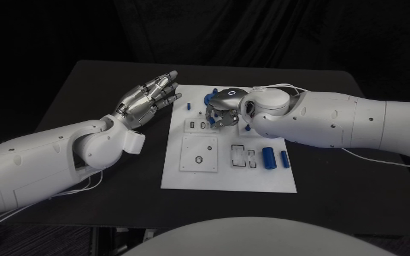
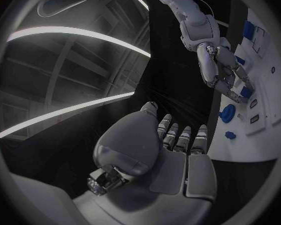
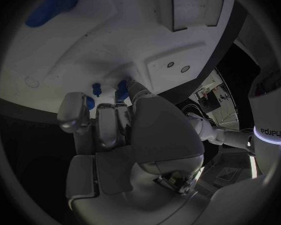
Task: Assemble the parts on the task board
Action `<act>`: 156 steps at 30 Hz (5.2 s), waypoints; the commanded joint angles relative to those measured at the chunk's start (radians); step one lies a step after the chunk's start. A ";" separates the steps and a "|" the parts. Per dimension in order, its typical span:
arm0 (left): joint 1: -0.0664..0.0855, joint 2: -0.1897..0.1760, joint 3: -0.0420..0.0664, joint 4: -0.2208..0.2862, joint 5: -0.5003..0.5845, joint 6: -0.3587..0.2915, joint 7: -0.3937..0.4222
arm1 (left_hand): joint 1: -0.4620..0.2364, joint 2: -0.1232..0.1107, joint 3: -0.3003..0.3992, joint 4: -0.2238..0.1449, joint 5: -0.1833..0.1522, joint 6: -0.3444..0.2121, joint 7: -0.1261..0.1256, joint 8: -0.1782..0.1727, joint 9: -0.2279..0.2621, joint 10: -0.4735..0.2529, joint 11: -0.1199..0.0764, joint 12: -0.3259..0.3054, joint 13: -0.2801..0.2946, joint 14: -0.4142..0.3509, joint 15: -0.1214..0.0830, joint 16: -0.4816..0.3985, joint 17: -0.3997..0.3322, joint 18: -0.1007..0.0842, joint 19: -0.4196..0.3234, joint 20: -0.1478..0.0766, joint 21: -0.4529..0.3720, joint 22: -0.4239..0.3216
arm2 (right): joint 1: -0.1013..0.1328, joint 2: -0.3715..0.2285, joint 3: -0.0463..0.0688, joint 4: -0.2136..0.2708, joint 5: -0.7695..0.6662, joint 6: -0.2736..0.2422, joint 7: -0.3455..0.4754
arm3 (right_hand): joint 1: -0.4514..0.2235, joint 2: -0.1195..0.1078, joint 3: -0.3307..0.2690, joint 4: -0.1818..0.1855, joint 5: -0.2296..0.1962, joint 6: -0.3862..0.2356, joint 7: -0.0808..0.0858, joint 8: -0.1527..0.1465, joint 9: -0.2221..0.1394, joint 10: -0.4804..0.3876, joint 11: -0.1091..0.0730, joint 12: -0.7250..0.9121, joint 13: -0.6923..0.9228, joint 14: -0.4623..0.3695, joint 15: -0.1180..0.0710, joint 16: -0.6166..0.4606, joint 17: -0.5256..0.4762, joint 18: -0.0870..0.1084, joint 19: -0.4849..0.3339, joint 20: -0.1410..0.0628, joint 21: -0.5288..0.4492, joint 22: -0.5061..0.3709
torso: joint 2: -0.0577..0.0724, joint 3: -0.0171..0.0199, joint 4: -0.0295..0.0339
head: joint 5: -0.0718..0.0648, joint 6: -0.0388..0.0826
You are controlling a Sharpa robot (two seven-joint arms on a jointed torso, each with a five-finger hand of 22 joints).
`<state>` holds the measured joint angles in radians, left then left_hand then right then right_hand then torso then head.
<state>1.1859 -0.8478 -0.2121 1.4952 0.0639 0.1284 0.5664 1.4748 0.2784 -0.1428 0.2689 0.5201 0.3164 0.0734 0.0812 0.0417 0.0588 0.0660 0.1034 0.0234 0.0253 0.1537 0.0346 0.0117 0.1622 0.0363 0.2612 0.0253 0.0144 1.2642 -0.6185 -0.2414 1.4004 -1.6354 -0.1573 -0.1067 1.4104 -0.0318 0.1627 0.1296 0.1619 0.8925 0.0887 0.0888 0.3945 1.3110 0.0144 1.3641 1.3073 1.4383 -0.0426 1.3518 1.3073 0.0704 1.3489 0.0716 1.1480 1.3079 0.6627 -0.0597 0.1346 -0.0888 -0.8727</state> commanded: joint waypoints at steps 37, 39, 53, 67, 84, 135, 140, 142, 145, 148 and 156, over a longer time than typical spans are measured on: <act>-0.006 0.003 0.001 -0.006 -0.001 0.015 0.001 | 0.009 0.001 0.005 0.000 0.005 -0.003 0.006 0.003 0.001 -0.006 -0.003 -0.002 0.000 -0.002 0.000 0.002 0.000 0.017 0.000 0.002 0.001 0.000 | -0.009 0.001 -0.004 -0.009 -0.008 -0.039 0.002 | -0.044 -0.011 -0.038 0.026 -0.055 -0.080 0.003 -0.028 -0.022 -0.071 0.006 -0.049 0.063 -0.016 0.002 -0.013 0.045 0.022 -0.018 0.001 -0.032 0.140 | 0.000 0.0002 -0.0004 | 0.002 0.000; -0.006 0.003 0.001 -0.006 -0.001 0.015 0.000 | 0.009 0.001 0.005 0.000 0.005 -0.003 0.006 0.003 0.001 -0.007 -0.004 -0.003 0.000 -0.003 0.000 0.002 0.000 0.017 0.000 0.002 0.001 0.000 | -0.009 0.002 -0.004 -0.009 -0.008 -0.046 0.006 | -0.045 -0.011 -0.039 0.026 -0.056 -0.082 0.003 -0.028 -0.023 -0.071 0.006 -0.048 0.064 -0.016 0.002 -0.012 0.046 0.022 -0.018 0.001 -0.032 0.140 | 0.000 0.0001 -0.0002 | 0.001 0.000; -0.008 -0.001 0.001 -0.006 -0.001 0.011 0.002 | 0.009 0.001 0.005 0.000 0.006 -0.003 0.006 0.003 0.001 -0.007 -0.004 -0.003 0.000 -0.003 0.000 0.002 0.000 0.017 0.000 0.002 0.001 0.000 | -0.007 -0.036 -0.003 0.024 -0.009 -0.178 0.048 | -0.075 -0.019 -0.065 0.051 -0.085 -0.093 0.006 -0.022 -0.032 -0.045 0.005 -0.027 0.078 0.001 0.004 0.008 0.063 0.016 0.003 0.003 -0.003 0.149 | 0.000 -0.0001 0.0001 | 0.003 0.000; -0.017 -0.003 0.001 -0.010 -0.001 0.002 0.003 | 0.009 0.001 0.005 0.000 0.006 -0.003 0.007 0.003 0.001 -0.007 -0.004 -0.003 0.000 -0.003 0.000 0.002 0.000 0.017 0.000 0.002 0.001 0.000 | 0.018 -0.163 -0.001 0.167 0.070 -0.262 0.087 | -0.127 -0.034 -0.104 0.105 -0.112 -0.105 0.010 -0.021 -0.042 -0.027 0.006 -0.014 0.085 0.012 0.007 0.021 0.072 0.012 0.017 0.005 0.014 0.154 | -0.007 0.0006 -0.0037 | 0.005 0.000; 0.033 -0.015 0.002 -0.041 -0.154 -0.169 -0.029 | 0.048 -0.034 0.106 0.019 0.022 0.072 0.044 0.020 0.007 0.226 0.159 0.359 0.055 0.283 0.049 0.337 0.059 0.000 0.306 0.028 0.184 0.075 | 0.079 -0.340 -0.005 0.245 0.249 -0.228 0.087 | -0.281 0.076 -0.118 0.161 0.016 -0.059 0.019 -0.012 -0.046 0.002 0.012 0.010 0.102 0.021 0.014 0.034 0.083 0.009 0.028 0.011 0.033 0.159 | -0.015 -0.0001 -0.0135 | 0.014 0.000; 0.188 0.322 0.002 -0.149 -1.241 -0.079 -0.983 | -0.377 -0.144 0.077 0.020 -0.283 0.580 0.007 0.414 0.504 1.512 -0.049 1.467 1.547 1.546 -0.181 1.536 1.559 -0.135 1.446 -0.174 1.508 1.454 | 0.089 -0.405 -0.006 0.238 0.342 -0.148 -0.032 | -0.198 0.086 -0.071 0.158 0.097 -0.043 0.022 -0.009 -0.054 0.050 0.010 0.041 0.121 0.051 0.009 0.069 0.113 0.001 0.060 0.006 0.087 0.170 | -0.077 0.0324 -0.0602 | 0.077 0.000; 0.189 0.357 0.002 -0.169 -1.242 -0.003 -1.068 | -0.382 -0.132 0.052 0.020 -0.292 0.563 -0.015 0.512 0.691 1.512 -0.070 1.467 1.547 1.546 -0.199 1.536 1.559 -0.137 1.457 -0.193 1.509 1.464 | 0.089 -0.401 -0.006 0.236 0.342 -0.153 -0.030 | -0.196 0.086 -0.071 0.158 0.098 -0.042 0.022 -0.009 -0.054 0.049 0.010 0.041 0.120 0.051 0.009 0.069 0.113 0.001 0.060 0.006 0.087 0.170 | -0.077 0.0367 -0.0669 | 0.088 0.000; 0.189 0.365 0.002 -0.171 -1.242 0.007 -1.088 | -0.386 -0.132 0.045 0.020 -0.295 0.568 -0.020 0.523 0.718 1.512 -0.074 1.467 1.547 1.546 -0.204 1.536 1.559 -0.138 1.459 -0.196 1.509 1.466 | 0.089 -0.400 -0.006 0.235 0.342 -0.155 -0.030 | -0.196 0.086 -0.071 0.158 0.098 -0.042 0.022 -0.009 -0.054 0.049 0.010 0.041 0.120 0.051 0.009 0.069 0.113 0.001 0.060 0.006 0.087 0.170 | -0.078 0.0361 -0.0690 | 0.091 0.000; 0.189 0.379 0.002 -0.174 -1.242 0.020 -1.117 | -0.392 -0.131 0.036 0.021 -0.299 0.577 -0.027 0.535 0.750 1.512 -0.081 1.467 1.547 1.546 -0.210 1.536 1.559 -0.139 1.465 -0.203 1.511 1.472 | 0.089 -0.400 -0.006 0.234 0.342 -0.156 -0.029 | -0.194 0.084 -0.070 0.157 0.101 -0.042 0.022 -0.009 -0.054 0.049 0.010 0.040 0.120 0.051 0.009 0.070 0.114 0.001 0.060 0.006 0.087 0.170 | -0.078 0.0356 -0.0680 | 0.093 0.000; 0.189 0.396 0.002 -0.181 -1.242 0.030 -1.141 | -0.417 -0.124 0.016 0.021 -0.316 0.600 -0.039 0.548 0.795 1.512 -0.092 1.467 1.547 1.546 -0.221 1.536 1.559 -0.141 1.472 -0.213 1.513 1.479 | 0.089 -0.400 -0.006 0.233 0.342 -0.156 -0.029 | -0.194 0.084 -0.070 0.157 0.101 -0.042 0.022 -0.009 -0.054 0.049 0.010 0.040 0.120 0.051 0.009 0.070 0.114 0.001 0.060 0.006 0.087 0.170 | -0.079 0.0405 -0.0678 | 0.095 0.000; 0.187 0.424 0.002 -0.194 -1.242 0.044 -1.168 | -0.414 -0.114 0.010 0.018 -0.311 0.611 -0.045 0.517 0.808 1.512 -0.100 1.467 1.547 1.546 -0.230 1.536 1.559 -0.140 1.471 -0.223 1.510 1.475 | 0.089 -0.402 -0.006 0.236 0.342 -0.158 -0.036 | -0.192 0.082 -0.069 0.157 0.104 -0.041 0.022 -0.009 -0.055 0.044 0.010 0.036 0.116 0.050 0.009 0.068 0.112 0.002 0.059 0.006 0.084 0.169 | -0.079 0.0398 -0.0683 | 0.098 0.000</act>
<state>1.3720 -0.4291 -0.2113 1.3035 -1.1757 0.1400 -0.5660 1.0598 0.1588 -0.1281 0.2897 0.2077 0.9221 0.0286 0.6059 0.8493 1.4662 -0.0273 1.5673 1.3078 1.4646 -0.0686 1.5682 1.3077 0.0370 1.4675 0.0443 1.5332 1.3078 1.3514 -1.0192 -0.2479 1.6335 -1.2918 -0.3182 -0.1215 1.2108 0.0501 0.0885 0.2868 0.2595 0.8429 0.1102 0.0792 0.3413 1.3633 0.0232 1.4067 1.3074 1.4617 -0.0301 1.4253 1.3073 0.0862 1.4081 0.0804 1.2350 1.3073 0.5836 -0.0185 0.0648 0.0131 -0.8725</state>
